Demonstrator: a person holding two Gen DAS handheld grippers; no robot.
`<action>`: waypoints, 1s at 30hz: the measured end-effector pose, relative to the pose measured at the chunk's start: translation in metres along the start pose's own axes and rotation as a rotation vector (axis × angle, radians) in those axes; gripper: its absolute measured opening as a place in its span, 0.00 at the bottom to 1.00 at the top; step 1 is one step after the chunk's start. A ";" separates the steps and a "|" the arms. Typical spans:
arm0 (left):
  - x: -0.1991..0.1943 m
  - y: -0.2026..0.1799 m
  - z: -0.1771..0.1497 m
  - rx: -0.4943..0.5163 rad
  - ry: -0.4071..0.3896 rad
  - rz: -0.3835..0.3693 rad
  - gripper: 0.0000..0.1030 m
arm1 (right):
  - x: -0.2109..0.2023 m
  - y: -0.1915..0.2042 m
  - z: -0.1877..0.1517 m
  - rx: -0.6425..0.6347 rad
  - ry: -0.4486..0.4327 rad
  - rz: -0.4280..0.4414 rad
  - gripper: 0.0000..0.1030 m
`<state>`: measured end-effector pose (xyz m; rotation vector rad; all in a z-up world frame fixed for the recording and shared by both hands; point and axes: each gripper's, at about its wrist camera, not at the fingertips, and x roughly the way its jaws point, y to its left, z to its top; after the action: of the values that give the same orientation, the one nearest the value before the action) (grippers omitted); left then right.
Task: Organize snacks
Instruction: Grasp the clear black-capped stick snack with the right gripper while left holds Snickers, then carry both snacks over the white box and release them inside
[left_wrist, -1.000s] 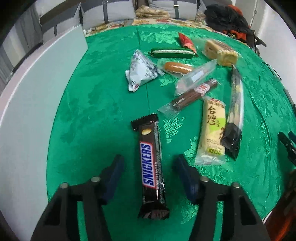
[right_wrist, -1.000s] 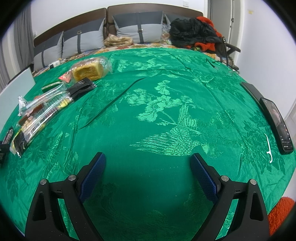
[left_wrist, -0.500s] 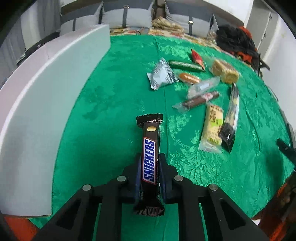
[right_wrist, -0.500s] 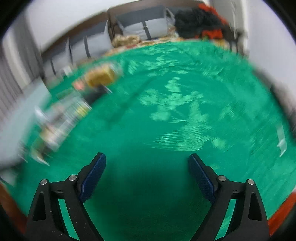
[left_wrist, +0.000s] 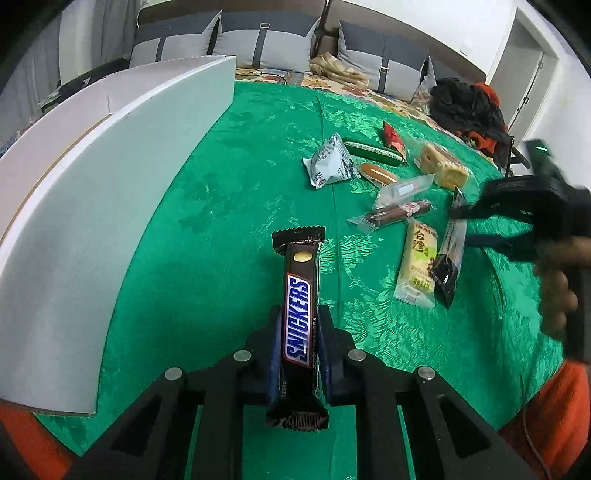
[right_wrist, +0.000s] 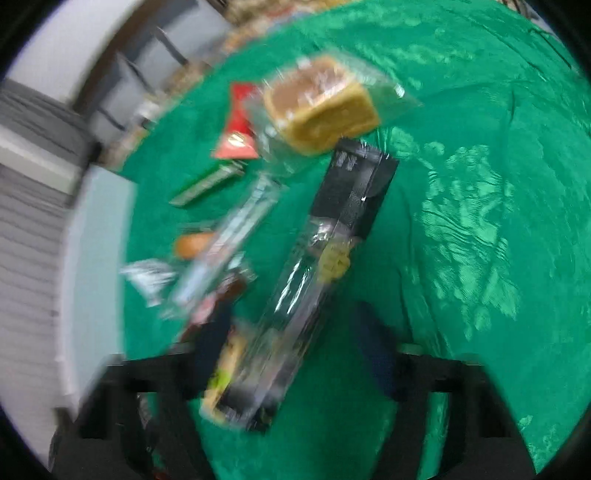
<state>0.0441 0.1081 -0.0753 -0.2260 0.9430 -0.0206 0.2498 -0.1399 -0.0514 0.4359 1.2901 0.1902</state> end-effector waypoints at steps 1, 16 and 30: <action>-0.002 0.001 0.000 0.003 -0.007 -0.001 0.16 | 0.001 0.007 0.005 0.002 -0.029 -0.048 0.46; -0.040 0.007 0.016 -0.083 -0.089 -0.148 0.16 | -0.057 -0.023 0.010 0.026 -0.053 0.136 0.12; -0.146 0.190 0.110 -0.272 -0.234 0.149 0.17 | -0.101 0.298 -0.039 -0.426 -0.013 0.573 0.14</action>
<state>0.0306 0.3303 0.0658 -0.3999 0.7247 0.2676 0.2156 0.0996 0.1536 0.4272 1.0472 0.9238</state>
